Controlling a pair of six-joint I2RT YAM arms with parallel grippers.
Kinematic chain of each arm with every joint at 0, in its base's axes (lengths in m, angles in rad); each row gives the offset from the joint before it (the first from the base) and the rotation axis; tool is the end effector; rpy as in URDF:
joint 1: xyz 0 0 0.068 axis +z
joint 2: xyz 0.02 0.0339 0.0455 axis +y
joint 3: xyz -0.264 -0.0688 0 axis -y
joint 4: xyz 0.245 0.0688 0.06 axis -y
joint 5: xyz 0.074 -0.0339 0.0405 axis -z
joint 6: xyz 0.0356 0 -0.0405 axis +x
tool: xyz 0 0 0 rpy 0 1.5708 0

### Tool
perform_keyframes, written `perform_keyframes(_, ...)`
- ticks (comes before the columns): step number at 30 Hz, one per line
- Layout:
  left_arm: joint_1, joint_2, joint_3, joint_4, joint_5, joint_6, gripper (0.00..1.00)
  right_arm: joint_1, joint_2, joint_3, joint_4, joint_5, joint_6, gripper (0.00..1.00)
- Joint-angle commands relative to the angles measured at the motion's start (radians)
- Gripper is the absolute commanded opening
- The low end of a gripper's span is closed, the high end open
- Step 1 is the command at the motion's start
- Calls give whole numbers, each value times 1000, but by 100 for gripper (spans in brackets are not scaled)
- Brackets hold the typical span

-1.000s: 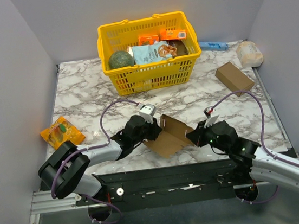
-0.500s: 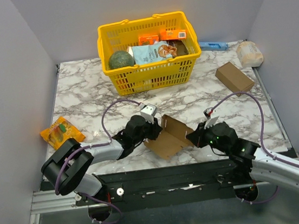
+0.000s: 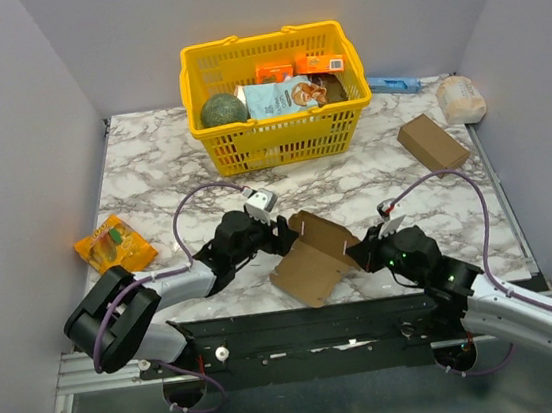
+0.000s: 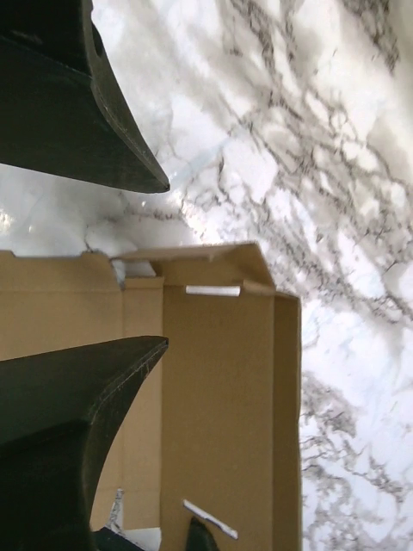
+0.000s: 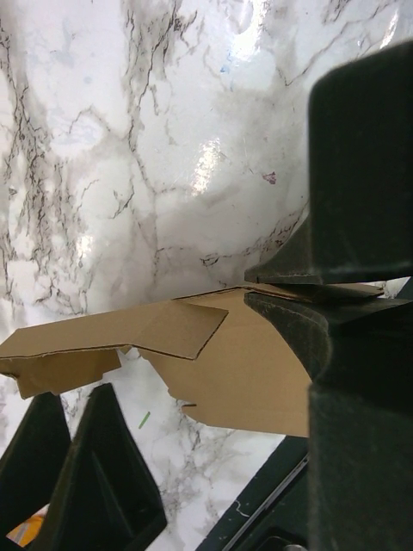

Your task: Fold the paper box

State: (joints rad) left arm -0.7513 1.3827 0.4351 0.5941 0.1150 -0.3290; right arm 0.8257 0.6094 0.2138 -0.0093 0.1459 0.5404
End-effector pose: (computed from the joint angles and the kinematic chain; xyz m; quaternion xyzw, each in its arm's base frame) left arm 0.1908 -0.1838 0.1711 0.2038 0.7940 -0.3340 0.4653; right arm 0.1076 0.1090 0.1825 -0.0787 0.8299 0.2993 0.4643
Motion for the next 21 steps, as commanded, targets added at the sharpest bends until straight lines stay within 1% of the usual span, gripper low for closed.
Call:
perform_keyframes(1,33,-33,-4,-3,38,25,77,6,-39,-22,-9,-3,-19,16)
perform_keyframes(4,44,-33,-6,-4,43,28,78,7,-42,-17,-12,-11,-22,16)
perform_keyframes(9,47,22,20,27,123,33,78,7,-40,-16,-14,-19,-26,16)
perform_keyframes(11,49,62,36,38,143,39,73,6,-37,-14,-14,-25,-31,16)
perform_keyframes(12,49,76,40,45,147,42,69,6,-36,-13,-15,-25,-31,16)
perform_keyframes(13,50,90,48,44,149,44,54,6,-33,-13,-14,-28,-33,16)
perform_keyframes(15,50,122,65,52,149,47,38,6,-31,-8,-17,-26,-33,17)
perform_keyframes(16,52,131,70,55,153,50,25,7,-31,-7,-21,-25,-33,17)
perform_keyframes(18,50,151,77,72,160,56,13,6,-31,1,-34,-14,-31,21)
perform_keyframes(19,50,151,79,73,160,65,5,6,-31,5,-50,-2,-30,23)
perform_keyframes(20,49,150,77,72,157,73,1,7,-31,12,-61,7,-23,29)
perform_keyframes(21,49,144,74,75,135,76,0,6,-33,27,-75,21,-14,35)
